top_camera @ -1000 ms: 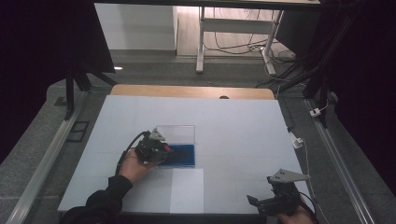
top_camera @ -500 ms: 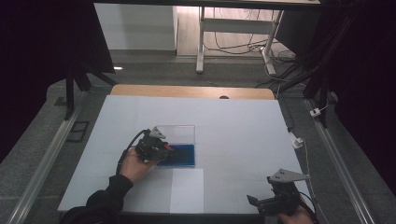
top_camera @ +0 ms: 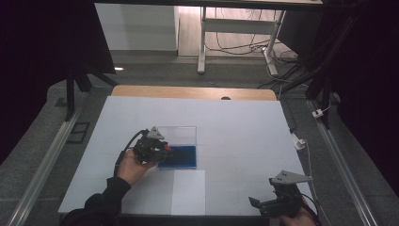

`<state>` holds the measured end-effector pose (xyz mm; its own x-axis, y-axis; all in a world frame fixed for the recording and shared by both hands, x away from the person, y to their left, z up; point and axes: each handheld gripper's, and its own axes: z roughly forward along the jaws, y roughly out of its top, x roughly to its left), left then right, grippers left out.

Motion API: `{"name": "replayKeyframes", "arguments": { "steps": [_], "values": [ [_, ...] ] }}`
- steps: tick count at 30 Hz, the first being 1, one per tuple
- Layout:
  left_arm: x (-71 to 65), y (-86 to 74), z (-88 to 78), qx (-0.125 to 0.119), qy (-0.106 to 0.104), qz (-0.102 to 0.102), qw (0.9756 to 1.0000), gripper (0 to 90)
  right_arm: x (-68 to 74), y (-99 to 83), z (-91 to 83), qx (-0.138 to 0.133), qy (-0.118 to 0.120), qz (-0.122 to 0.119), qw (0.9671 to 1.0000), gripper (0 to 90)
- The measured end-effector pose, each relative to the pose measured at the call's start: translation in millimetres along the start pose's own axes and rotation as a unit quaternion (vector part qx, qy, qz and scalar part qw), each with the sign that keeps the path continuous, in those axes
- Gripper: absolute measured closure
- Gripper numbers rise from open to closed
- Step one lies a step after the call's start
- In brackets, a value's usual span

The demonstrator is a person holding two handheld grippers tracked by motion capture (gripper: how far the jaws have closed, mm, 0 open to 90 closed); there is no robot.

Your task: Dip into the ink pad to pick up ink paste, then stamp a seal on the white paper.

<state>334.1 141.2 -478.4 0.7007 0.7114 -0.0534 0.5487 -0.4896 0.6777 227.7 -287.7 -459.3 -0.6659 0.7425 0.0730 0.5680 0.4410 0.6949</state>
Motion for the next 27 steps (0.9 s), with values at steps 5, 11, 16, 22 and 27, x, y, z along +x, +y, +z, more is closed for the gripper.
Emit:
{"name": "replayKeyframes", "arguments": {
  "steps": [5,11,16,22,27],
  "values": [
    [-1.3,-0.1,-5.1,-0.007,-0.001,-0.005,1.0000,57.9,0.2,0.2,0.3,0.001,-0.001,-0.001,1.0000,0.0],
    [-3.6,1.7,-10.8,-0.013,-0.014,-0.010,0.9998,57.9,0.3,0.2,0.4,0.002,-0.001,-0.001,1.0000,0.0],
    [-7.2,3.5,-15.7,-0.019,-0.018,-0.009,0.9996,57.8,0.2,0.1,0.5,0.003,-0.001,-0.001,1.0000,0.0],
    [-14.0,6.2,-23.2,-0.017,-0.029,-0.007,0.9994,57.8,0.2,0.1,0.3,0.002,0.000,0.000,1.0000,0.0],
    [-21.4,7.3,-26.8,-0.016,-0.040,0.001,0.9991,57.8,0.4,0.7,1.1,0.005,-0.001,-0.002,1.0000,0.0]
  ]
}}
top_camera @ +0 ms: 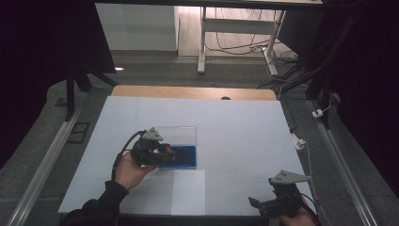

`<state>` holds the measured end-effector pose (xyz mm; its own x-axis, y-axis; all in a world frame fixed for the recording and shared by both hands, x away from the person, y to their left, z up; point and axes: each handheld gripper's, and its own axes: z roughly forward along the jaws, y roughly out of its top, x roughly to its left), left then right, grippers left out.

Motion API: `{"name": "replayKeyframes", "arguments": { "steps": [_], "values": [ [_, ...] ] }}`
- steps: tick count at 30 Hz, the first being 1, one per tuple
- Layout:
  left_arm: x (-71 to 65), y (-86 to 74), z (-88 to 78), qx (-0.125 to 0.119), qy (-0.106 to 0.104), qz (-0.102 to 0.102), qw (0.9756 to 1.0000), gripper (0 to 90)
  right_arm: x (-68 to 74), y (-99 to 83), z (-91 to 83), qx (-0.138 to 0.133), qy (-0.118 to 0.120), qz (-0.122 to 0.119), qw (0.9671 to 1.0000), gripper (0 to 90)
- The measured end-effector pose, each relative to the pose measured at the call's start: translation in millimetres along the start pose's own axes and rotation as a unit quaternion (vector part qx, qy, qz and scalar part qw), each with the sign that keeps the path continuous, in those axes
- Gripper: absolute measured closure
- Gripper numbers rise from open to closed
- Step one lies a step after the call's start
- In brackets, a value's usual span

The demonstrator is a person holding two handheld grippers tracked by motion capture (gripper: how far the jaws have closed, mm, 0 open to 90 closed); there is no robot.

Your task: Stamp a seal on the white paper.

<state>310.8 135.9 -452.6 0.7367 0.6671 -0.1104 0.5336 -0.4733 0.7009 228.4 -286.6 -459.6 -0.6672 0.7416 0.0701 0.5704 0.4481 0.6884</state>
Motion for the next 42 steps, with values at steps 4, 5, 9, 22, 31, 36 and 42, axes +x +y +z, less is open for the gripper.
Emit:
{"name": "replayKeyframes", "arguments": {
  "steps": [4,5,9,22,31,36,42],
  "values": [
    [-8.3,-0.3,-1.1,0.002,-0.003,0.015,0.9999,57.8,-0.4,-0.2,-0.6,-0.001,0.000,0.001,1.0000,0.0],
    [-10.2,-0.4,-1.5,0.003,-0.003,0.019,0.9998,57.8,-0.4,-0.2,-0.7,-0.001,0.000,0.001,1.0000,0.0],
    [-16.2,-2.0,-1.2,0.000,-0.011,0.024,0.9997,57.8,-0.4,-0.2,-0.6,-0.001,0.000,0.000,1.0000,0.0],
    [-40.8,-15.1,4.3,0.004,-0.032,0.032,0.9990,57.8,-0.7,-0.2,-0.5,-0.002,0.002,0.001,1.0000,0.0],
    [-56.3,-20.2,10.3,0.008,-0.039,0.042,0.9983,57.8,-0.4,0.1,-0.2,0.000,0.002,-0.001,1.0000,0.0],
    [-64.5,-23.2,18.5,0.014,-0.044,0.051,0.9976,57.9,-0.3,0.2,0.2,0.000,0.003,-0.001,1.0000,0.0],
    [-74.1,-27.0,32.1,0.025,-0.047,0.068,0.9963,57.8,-0.3,0.1,-0.2,0.000,0.003,-0.001,1.0000,0.0]
  ]
}}
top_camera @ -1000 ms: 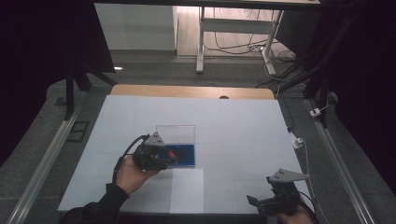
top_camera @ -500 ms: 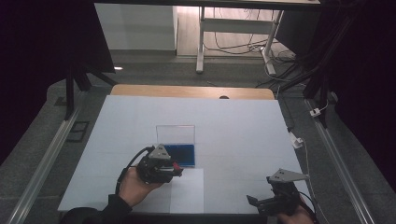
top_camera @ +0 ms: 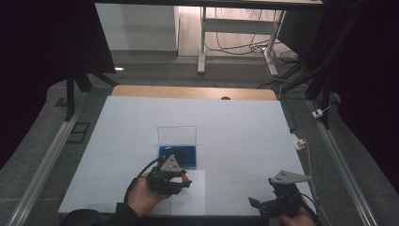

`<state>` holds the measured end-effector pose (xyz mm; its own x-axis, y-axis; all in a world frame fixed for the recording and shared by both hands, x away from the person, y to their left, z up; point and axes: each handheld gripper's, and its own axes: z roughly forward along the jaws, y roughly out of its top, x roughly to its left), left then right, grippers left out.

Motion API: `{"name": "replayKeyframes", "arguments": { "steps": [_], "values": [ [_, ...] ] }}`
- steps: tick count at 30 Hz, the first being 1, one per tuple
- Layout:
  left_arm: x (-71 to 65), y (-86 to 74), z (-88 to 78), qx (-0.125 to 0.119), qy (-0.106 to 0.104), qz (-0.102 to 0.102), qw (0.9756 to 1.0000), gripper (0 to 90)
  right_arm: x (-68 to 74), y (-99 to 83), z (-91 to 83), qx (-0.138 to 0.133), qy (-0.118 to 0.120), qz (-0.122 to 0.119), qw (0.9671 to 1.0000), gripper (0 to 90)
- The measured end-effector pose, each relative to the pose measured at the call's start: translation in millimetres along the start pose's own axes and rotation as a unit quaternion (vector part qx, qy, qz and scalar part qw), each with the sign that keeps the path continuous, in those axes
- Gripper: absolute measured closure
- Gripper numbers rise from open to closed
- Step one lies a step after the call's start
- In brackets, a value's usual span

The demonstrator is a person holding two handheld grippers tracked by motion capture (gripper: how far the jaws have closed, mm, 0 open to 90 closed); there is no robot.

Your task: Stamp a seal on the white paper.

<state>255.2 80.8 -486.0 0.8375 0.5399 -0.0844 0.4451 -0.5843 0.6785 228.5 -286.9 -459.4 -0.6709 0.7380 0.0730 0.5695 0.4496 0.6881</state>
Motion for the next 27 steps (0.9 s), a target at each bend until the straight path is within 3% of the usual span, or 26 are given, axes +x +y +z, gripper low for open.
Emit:
{"name": "replayKeyframes", "arguments": {
  "steps": [11,21,27],
  "values": [
    [-2.0,-2.8,17.9,0.010,-0.011,0.004,0.9999,57.8,0.5,-0.1,0.2,-0.002,0.001,-0.001,1.0000,0.0],
    [-7.1,-4.8,27.4,0.018,0.004,0.023,0.9996,57.8,0.8,-0.2,0.1,-0.001,0.002,-0.003,1.0000,0.0],
    [-9.6,-8.5,28.4,0.006,0.013,0.017,0.9997,58.1,1.0,-0.2,0.2,0.000,0.002,-0.003,1.0000,0.0]
  ]
}}
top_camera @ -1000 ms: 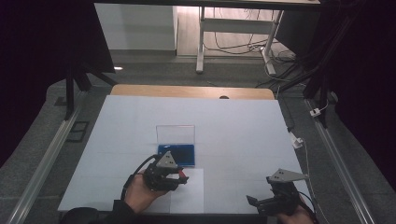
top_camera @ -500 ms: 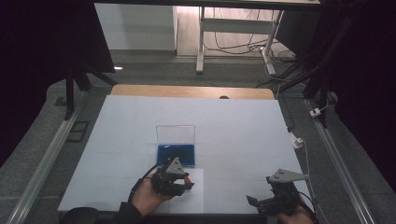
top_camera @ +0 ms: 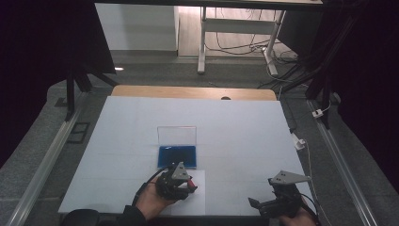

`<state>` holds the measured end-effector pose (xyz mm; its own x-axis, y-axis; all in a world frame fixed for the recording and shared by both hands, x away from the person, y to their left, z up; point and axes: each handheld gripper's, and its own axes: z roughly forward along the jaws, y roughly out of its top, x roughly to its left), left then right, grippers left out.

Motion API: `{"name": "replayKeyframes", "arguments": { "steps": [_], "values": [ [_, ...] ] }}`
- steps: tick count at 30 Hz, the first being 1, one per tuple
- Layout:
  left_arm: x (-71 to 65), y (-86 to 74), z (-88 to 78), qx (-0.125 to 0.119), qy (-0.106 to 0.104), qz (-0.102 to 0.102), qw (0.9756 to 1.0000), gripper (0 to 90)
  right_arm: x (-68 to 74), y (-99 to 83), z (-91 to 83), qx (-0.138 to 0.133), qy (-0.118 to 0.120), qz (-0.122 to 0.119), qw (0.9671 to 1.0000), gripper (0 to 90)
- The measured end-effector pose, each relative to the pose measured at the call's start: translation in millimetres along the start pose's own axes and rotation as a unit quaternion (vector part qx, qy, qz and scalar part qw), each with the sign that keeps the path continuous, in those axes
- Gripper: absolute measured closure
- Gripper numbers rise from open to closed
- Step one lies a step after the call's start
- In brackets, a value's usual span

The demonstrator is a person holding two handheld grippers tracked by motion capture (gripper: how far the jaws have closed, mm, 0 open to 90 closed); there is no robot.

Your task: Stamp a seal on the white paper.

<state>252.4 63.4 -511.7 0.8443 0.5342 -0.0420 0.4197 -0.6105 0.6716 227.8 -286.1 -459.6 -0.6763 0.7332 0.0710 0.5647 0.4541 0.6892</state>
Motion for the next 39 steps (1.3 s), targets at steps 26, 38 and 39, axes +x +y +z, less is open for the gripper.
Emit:
{"name": "replayKeyframes", "arguments": {
  "steps": [26,38,39],
  "values": [
    [-3.7,-1.9,1.3,-0.005,0.010,-0.010,0.9999,58.5,0.3,0.3,0.3,0.002,0.000,-0.001,1.0000,0.0],
    [4.3,-2.1,1.0,-0.007,-0.014,-0.028,0.9995,58.5,0.4,0.2,0.1,0.002,-0.001,-0.002,1.0000,0.0],
    [5.4,-2.3,0.9,-0.007,-0.017,-0.032,0.9993,58.5,0.4,0.2,0.1,0.002,-0.001,-0.001,1.0000,0.0]
  ]
}}
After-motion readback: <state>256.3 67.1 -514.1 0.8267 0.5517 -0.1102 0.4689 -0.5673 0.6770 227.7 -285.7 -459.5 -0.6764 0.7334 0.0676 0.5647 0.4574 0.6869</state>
